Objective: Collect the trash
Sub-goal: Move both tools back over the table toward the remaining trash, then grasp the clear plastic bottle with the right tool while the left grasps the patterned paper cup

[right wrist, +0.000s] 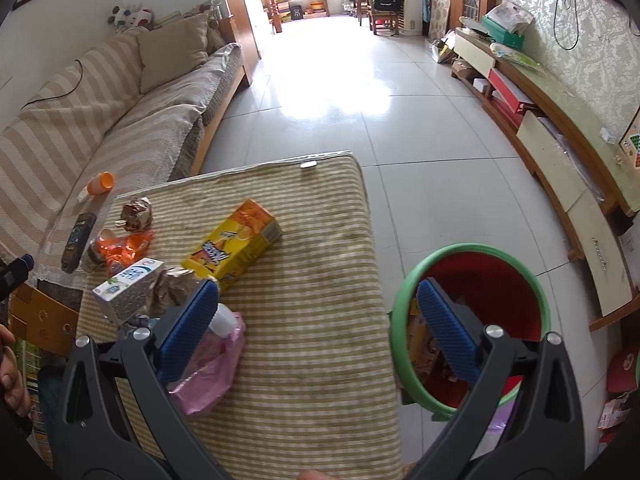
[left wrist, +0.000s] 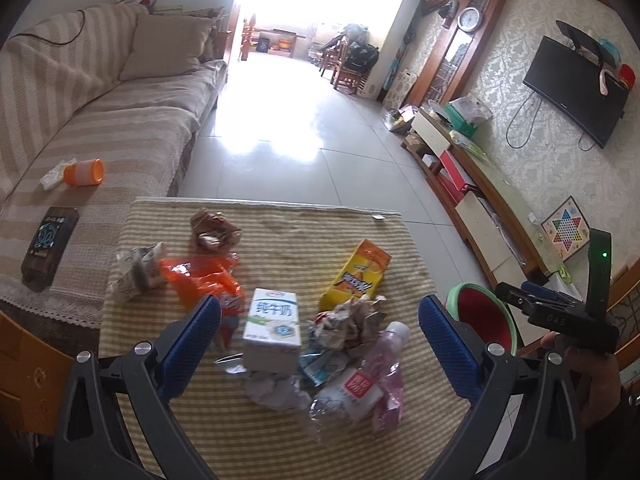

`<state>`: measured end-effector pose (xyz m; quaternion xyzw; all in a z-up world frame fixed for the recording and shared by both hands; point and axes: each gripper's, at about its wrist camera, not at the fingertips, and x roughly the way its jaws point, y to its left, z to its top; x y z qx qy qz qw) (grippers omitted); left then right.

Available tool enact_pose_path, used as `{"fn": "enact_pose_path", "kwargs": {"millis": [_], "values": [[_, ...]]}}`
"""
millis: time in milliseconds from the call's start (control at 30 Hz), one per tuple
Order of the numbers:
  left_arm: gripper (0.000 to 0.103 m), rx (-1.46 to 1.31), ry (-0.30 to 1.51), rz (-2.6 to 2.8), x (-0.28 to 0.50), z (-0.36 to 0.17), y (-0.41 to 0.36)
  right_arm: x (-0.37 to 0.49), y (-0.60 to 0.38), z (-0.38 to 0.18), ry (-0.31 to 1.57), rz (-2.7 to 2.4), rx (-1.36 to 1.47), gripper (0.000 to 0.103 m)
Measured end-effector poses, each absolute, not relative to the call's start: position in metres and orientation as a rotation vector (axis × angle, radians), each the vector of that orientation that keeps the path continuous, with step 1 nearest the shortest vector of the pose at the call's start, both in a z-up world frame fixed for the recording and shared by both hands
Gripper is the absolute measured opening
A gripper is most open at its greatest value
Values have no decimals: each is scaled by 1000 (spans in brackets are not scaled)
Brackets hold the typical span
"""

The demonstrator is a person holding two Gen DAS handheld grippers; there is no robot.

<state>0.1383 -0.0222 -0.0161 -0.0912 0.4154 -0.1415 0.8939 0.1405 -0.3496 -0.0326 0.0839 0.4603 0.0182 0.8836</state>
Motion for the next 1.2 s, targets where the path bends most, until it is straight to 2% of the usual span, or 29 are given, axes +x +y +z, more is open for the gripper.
{"fn": "enact_pose_path", "kwargs": {"millis": [400,900,1200], "values": [[95,-225,927,-145,140,-61,66,144,-278,-70,1063,171,142,98],[95,6,1078,-76,208,-114,91,149,-266,-105,1156,168,189,98],[95,227,1137,-72,240,-134,81,162,-262,-136,1242,207,344,84]]}}
